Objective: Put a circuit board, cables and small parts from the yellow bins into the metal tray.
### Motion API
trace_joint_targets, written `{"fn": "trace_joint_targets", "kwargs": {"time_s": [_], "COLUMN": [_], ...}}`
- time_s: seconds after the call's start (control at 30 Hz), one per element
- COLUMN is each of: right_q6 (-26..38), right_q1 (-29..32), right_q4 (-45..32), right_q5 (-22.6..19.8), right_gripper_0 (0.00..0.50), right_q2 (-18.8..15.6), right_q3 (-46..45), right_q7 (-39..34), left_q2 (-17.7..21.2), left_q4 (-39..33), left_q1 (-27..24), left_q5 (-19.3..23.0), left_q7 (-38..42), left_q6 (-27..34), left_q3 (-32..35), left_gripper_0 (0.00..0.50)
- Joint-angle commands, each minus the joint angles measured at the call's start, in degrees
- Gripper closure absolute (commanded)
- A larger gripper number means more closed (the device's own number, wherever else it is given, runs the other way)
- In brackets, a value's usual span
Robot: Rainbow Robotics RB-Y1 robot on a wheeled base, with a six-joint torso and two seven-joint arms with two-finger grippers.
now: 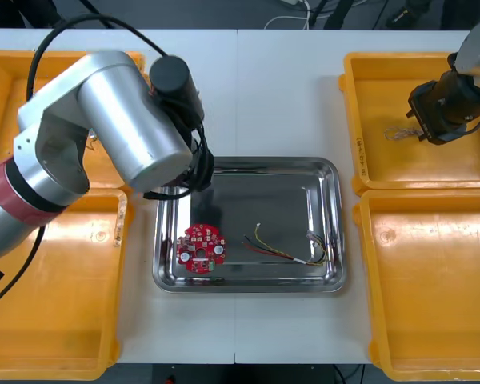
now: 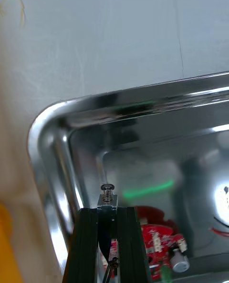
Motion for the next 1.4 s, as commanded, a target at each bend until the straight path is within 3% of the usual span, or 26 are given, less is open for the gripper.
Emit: {"fn": "trace_joint_targets", "kwargs": {"time_s": [0.03, 0.4, 0.8, 0.83, 0.87, 0.97, 1.07, 1.13, 1.2, 1.27, 1.33, 1.4], "right_q6": [-0.42, -0.68, -0.77, -0.86, -1.03, -1.65, -2.62, -3.23, -3.23, -3.23, -3.23, -3.06], "right_q1": [0.75, 2.07, 2.77, 2.86, 3.04, 3.48, 4.18, 4.71, 4.71, 4.79, 4.71, 4.71], "right_q4": [-0.71, -0.71, -0.71, -0.71, -0.71, -0.71, -0.71, -0.71, -0.71, -0.71, -0.71, -0.71], "right_q5": [-1.46, -3.92, -5.32, -5.59, -5.85, -6.47, -7.43, -8.58, -8.49, -8.58, -8.58, -8.49], "right_gripper_0": [0.000, 0.000, 0.002, 0.141, 0.247, 0.312, 0.371, 0.500, 0.500, 0.500, 0.500, 0.500], "right_q2": [-0.19, -0.19, -0.19, -0.19, -0.19, -0.27, -0.27, -0.27, -0.19, -0.19, -0.27, -0.27], "right_q3": [0.19, 0.36, 1.33, 1.51, 1.68, 2.03, 2.21, 2.30, 2.38, 2.47, 2.47, 2.56], "right_q7": [-3.74, -4.97, -5.67, -5.67, -5.67, -5.58, -5.32, -5.15, -5.06, -5.06, -5.06, -5.06], "left_q2": [-1.13, -2.36, -2.36, -2.36, -2.36, -2.36, -2.36, -2.36, -2.36, -2.36, -2.36, -2.36], "left_q4": [-0.54, 5.88, 6.41, 6.41, 6.32, 6.41, 6.41, 6.49, 6.49, 6.49, 6.49, 6.49], "left_q1": [1.51, 2.03, 2.65, 2.74, 2.74, 3.09, 3.17, 3.17, 3.17, 3.17, 3.17, 3.17], "left_q5": [-2.08, -3.57, -3.75, -3.66, -3.66, -3.66, -3.66, -3.66, -3.75, -3.83, -4.01, -4.01], "left_q7": [-0.21, 4.54, 5.33, 5.42, 5.42, 5.42, 5.33, 5.42, 5.42, 5.42, 5.42, 5.42], "left_q6": [-3.56, -11.65, -11.91, -11.91, -11.91, -11.91, -11.91, -11.91, -11.91, -11.91, -12.00, -12.17], "left_q3": [-4.09, -9.63, -10.86, -10.95, -10.95, -10.95, -10.95, -10.95, -10.95, -10.95, -10.95, -10.95], "left_gripper_0": [0.500, 0.500, 0.495, 0.495, 0.493, 0.488, 0.442, 0.299, 0.212, 0.157, 0.050, 0.000]}}
